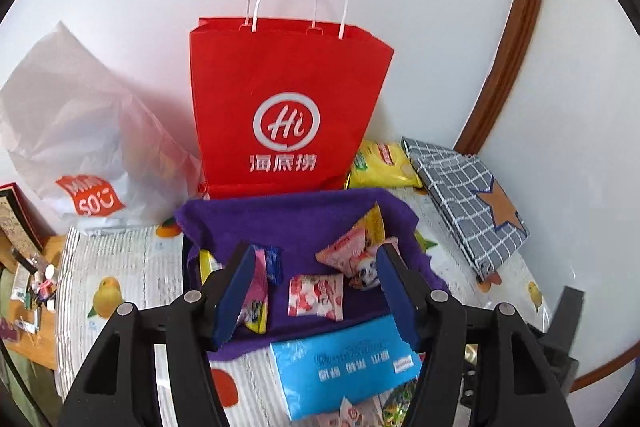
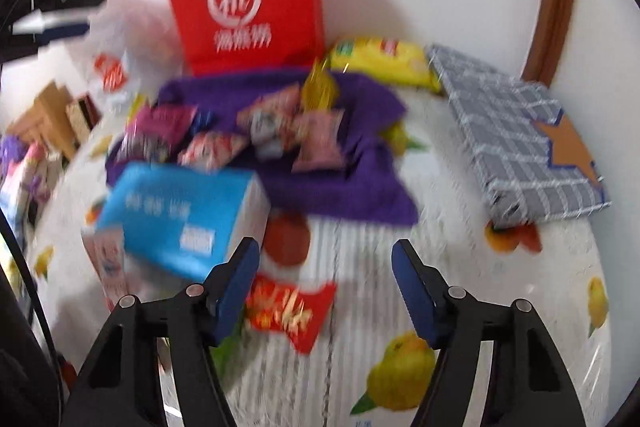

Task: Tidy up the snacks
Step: 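Move both tools back toward the remaining snacks beside the blue tissue pack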

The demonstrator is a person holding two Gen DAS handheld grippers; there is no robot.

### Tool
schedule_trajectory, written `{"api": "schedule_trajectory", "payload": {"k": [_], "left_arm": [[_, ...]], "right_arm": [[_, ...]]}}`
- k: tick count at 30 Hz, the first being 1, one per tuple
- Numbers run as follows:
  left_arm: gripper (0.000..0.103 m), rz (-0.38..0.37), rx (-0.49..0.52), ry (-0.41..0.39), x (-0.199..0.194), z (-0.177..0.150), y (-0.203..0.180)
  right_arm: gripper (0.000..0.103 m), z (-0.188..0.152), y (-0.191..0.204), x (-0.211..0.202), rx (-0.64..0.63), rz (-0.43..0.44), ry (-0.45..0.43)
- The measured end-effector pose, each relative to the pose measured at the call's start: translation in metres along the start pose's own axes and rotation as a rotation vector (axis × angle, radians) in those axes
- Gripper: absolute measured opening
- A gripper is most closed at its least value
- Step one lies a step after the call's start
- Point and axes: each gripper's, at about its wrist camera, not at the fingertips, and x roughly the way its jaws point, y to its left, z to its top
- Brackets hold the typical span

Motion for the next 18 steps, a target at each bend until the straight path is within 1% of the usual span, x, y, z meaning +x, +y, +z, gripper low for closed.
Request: {"api": "schedule_trajectory", "payload": {"k": [5,11,12,14,15,16,17,18], "left_arm": [[0.061,0.038,-0.011,0.025,-0.006,-0.015,0.002],[0.061,0.080,0.007,0.037,-0.015,-0.040,0.001],[0.061,0.086,0.007,0.039,-0.015,-0.043,0.002],[0.061,0.100,0.005,0.050,-0.013,-0.052,0.003],[0.061,0.105,0.002,0.057,-0.012,-0.057,0.003],[0.061,0.107,-0.004,0.064,-0.011,-0.062,0.004],[0.061,0.107,-0.010,0.069,-0.010,-0.066,0.005],[0.061,0.107,-0.015,0.075,-0.010,-0.070,0.006]], "right_arm": [[0.069,-0.016,0.005,0.018,0.011,0.043,0.051],[0.068,-0.025,0.012,0.040,0.027,0.054,0.099],[0.068,-0.026,0.014,0.043,0.031,0.058,0.102],[0.065,-0.027,0.018,0.042,0.014,0.035,0.079],[0.059,-0.028,0.020,0.042,0.004,0.032,0.077],[0.046,-0.028,0.021,0.041,-0.009,0.032,0.068],[0.039,-0.030,0.023,0.039,-0.021,0.027,0.048],[0.037,-0.030,0.023,0.037,-0.023,0.026,0.035]]}}
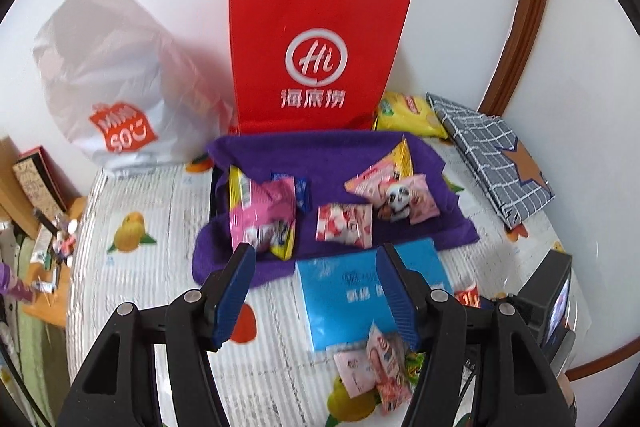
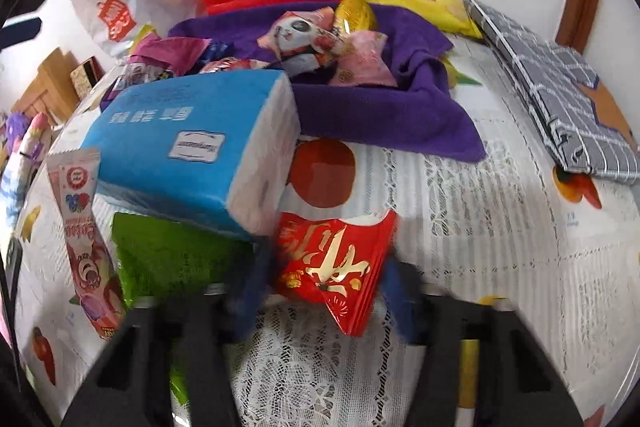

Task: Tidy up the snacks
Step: 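Move both tools back toward the remaining snacks beside the blue tissue pack, then grasp the red gold-print snack packet with the right tool while the left tool grasps the pink stick packet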

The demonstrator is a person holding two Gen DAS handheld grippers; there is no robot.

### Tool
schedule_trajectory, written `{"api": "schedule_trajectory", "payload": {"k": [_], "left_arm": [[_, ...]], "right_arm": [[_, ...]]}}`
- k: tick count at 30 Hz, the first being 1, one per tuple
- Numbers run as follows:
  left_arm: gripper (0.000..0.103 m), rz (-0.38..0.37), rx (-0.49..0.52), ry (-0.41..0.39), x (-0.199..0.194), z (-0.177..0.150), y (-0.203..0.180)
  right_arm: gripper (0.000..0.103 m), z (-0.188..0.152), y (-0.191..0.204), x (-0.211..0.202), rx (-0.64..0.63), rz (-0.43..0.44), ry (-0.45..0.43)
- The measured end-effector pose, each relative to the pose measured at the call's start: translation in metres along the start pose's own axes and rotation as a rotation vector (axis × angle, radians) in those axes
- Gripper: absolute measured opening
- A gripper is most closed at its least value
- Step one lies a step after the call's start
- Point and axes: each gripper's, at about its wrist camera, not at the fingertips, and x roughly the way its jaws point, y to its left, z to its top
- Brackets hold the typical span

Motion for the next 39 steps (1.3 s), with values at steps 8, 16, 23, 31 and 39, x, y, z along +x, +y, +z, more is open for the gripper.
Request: {"api": "schedule_trajectory", "payload": {"k": [8,16,23,31,39], "left_arm": [[0.061,-0.012,-0.020,0.023,-0.002,-0.039,0.004],[0.061,-0.056,-0.039,0.090,0.010,-0.082,0.002],[0.061,-0.137,-0.021,0.131,0.022,-0.102,-0.023],[0.054,-0.162,-0.030,0.181,0.050,-0.112,-0.039],[0.042,-0.187,-0.044,0.202,0.067,-0.112,-0.042]], "right_arm": [[0.029,-0.005,-0.014,-0.029,0.062,0.033,-0.077],[0.029,-0.021,-0.029,-0.063,0.118,0.016,-0.124],[0.029,-0.036,-0.040,-0.075,0.171,0.012,-0.122],[0.029,-0.052,-0.044,-0.075,0.178,0.017,-0.101],[0.029,-0.049,-0.038,-0.071,0.172,0.031,-0.093]]}}
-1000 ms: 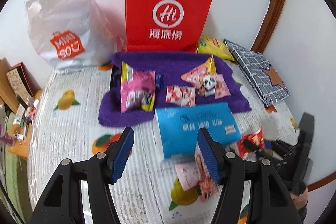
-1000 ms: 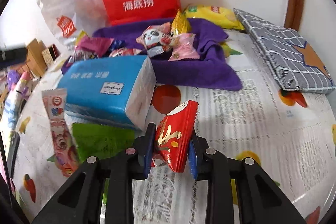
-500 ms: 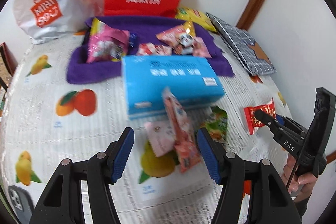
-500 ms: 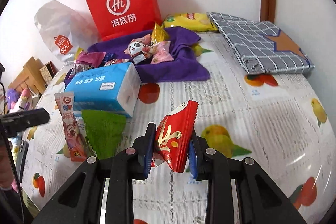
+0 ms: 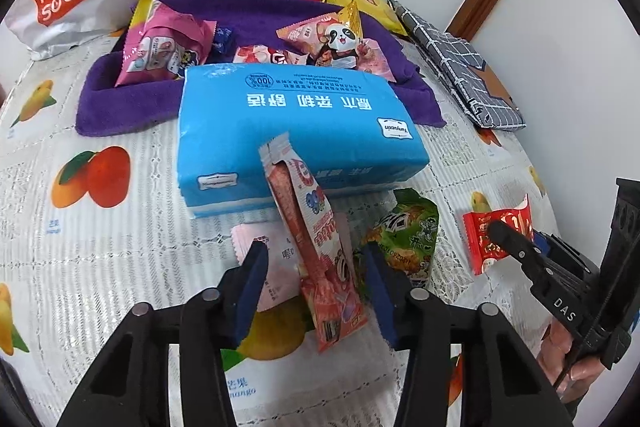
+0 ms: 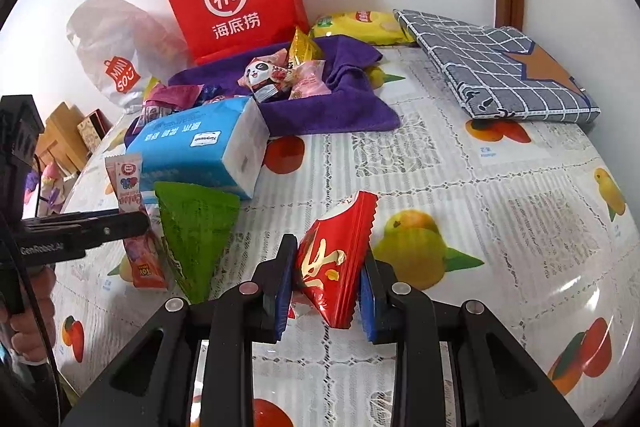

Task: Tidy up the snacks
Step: 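Grasp the red gold-print snack packet with the right tool while the left tool grasps the pink stick packet, then carry the red packet with the right tool while the left tool carries the pink packet over the towel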

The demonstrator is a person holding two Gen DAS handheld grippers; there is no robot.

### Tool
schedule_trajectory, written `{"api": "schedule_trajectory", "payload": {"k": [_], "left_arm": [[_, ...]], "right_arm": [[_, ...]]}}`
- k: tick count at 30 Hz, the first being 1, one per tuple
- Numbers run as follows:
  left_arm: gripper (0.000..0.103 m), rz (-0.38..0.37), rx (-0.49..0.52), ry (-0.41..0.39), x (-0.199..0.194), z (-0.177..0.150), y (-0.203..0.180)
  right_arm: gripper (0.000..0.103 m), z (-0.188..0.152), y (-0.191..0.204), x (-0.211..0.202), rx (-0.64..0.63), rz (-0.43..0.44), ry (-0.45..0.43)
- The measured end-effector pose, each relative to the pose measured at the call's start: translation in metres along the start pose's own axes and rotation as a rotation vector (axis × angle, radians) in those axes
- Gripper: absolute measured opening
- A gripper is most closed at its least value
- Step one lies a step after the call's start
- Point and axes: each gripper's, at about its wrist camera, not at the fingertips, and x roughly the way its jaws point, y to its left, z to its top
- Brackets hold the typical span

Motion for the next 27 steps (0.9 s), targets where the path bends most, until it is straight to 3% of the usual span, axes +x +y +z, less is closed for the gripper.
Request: {"api": "schedule_trajectory", "payload": {"k": [3,6,18,27], "left_arm": [[0.023,-0.008,0.015,0.008,0.004,0.000,-0.002],[0.020,-0.017,0.030,-0.006,0.001,0.000,-0.002],[0.019,-0.026,0.017,-0.068,-0.038,0.003,0.012],[0.019,-0.032,0.013,-0.129,-0.069,0.028,0.010]], "right_arm": [[0.029,0.000,0.003,0.002,-0.006,0.003,0.004],[0.029,0.001,0.005,0.002,-0.009,0.004,0.004],[0.029,0.010,0.022,-0.014,-0.042,0.016,-0.026],[0.029,0.048,0.055,-0.035,-0.109,0.037,-0.109]]}}
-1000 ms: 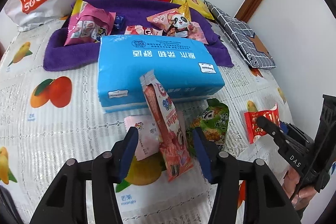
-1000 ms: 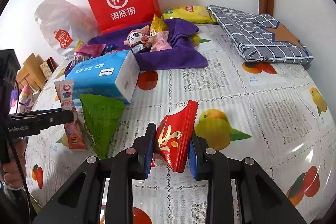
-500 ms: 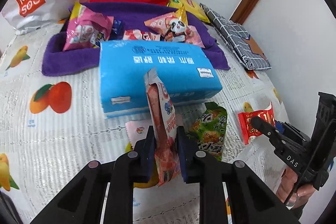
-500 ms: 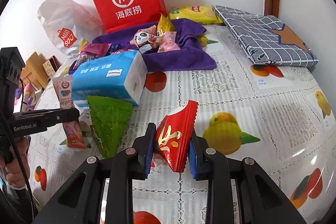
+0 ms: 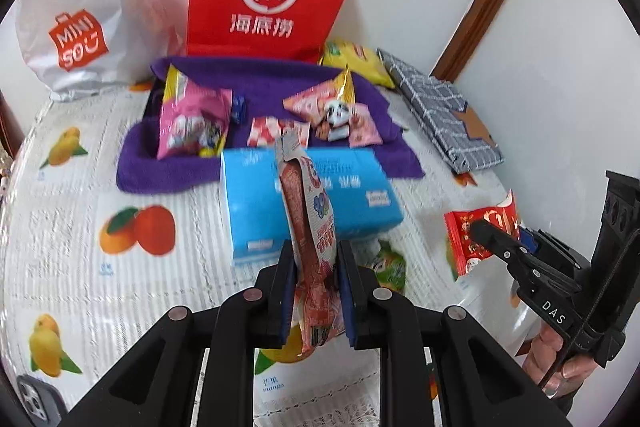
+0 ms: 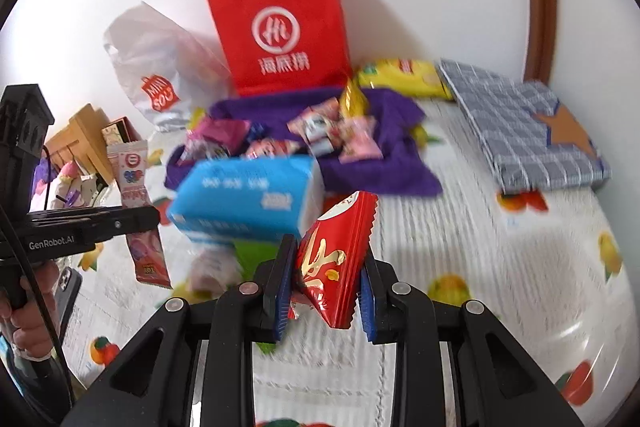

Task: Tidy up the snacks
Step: 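Carry the red packet with the right tool while the left tool carries the pink packet over the towel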

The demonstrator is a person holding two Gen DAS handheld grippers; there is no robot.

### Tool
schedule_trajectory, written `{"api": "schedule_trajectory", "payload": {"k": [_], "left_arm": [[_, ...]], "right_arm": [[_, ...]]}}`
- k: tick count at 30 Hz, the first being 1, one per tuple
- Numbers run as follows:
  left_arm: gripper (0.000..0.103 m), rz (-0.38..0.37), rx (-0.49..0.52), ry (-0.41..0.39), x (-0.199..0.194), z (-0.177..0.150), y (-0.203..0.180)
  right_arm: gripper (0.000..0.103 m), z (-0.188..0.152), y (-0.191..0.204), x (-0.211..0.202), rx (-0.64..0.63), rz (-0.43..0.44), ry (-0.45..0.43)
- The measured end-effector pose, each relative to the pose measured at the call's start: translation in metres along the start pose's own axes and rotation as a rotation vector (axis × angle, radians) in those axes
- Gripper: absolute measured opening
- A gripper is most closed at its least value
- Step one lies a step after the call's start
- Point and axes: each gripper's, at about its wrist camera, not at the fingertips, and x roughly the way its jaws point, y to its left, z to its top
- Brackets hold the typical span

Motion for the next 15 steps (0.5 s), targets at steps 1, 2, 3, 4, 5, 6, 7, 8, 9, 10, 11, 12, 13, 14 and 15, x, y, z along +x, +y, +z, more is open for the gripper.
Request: {"api": "schedule_trajectory", "payload": {"k": [1,2,3,4,5,6,7,8,9,10,11,12,13,14,15], "left_arm": [[0.019,-0.002,0.001,-0.009,-0.003,0.005,-0.001],[0.019,-0.001,0.003,-0.017,-0.005,0.009,-0.001],[0.019,0.005,0.004,-0.028,-0.008,0.015,-0.001],[0.019,0.009,0.003,-0.035,-0.011,0.018,-0.001],[0.019,0.012,0.003,-0.042,-0.012,0.023,-0.002],[0.019,0.016,0.003,-0.048,-0.014,0.028,-0.002],[0.019,0.021,0.005,-0.054,-0.016,0.033,-0.002],[0.019,0.027,0.007,-0.062,-0.017,0.038,-0.002],[0.019,0.036,0.010,-0.071,-0.020,0.043,-0.001],[0.019,0.044,0.012,-0.081,-0.022,0.050,0.000],[0.019,0.051,0.012,-0.089,-0.023,0.056,0.001],[0.019,0.053,0.010,-0.094,-0.024,0.060,0.002],[0.019,0.054,0.005,-0.099,-0.024,0.066,0.003],[0.019,0.054,0.001,-0.105,-0.025,0.072,0.005],[0.019,0.053,-0.003,-0.112,-0.026,0.077,0.006]], "right_arm": [[0.029,0.007,0.004,-0.002,-0.009,0.004,-0.013],[0.029,0.015,0.009,-0.003,-0.022,0.012,-0.029],[0.029,0.022,0.012,-0.004,-0.032,0.019,-0.039],[0.029,0.026,0.014,-0.004,-0.035,0.025,-0.044],[0.029,0.035,0.016,-0.003,-0.035,0.041,-0.053],[0.029,0.040,0.017,-0.001,-0.034,0.051,-0.055],[0.029,0.046,0.018,0.000,-0.032,0.064,-0.058],[0.029,0.054,0.019,0.002,-0.029,0.075,-0.060],[0.029,0.061,0.020,0.004,-0.026,0.083,-0.064],[0.029,0.066,0.021,0.005,-0.025,0.088,-0.066],[0.029,0.074,0.021,0.009,-0.024,0.094,-0.067],[0.029,0.079,0.023,0.011,-0.024,0.095,-0.066],[0.029,0.085,0.024,0.014,-0.025,0.094,-0.065],[0.029,0.092,0.025,0.017,-0.029,0.089,-0.065],[0.029,0.099,0.026,0.019,-0.035,0.084,-0.069]]}}
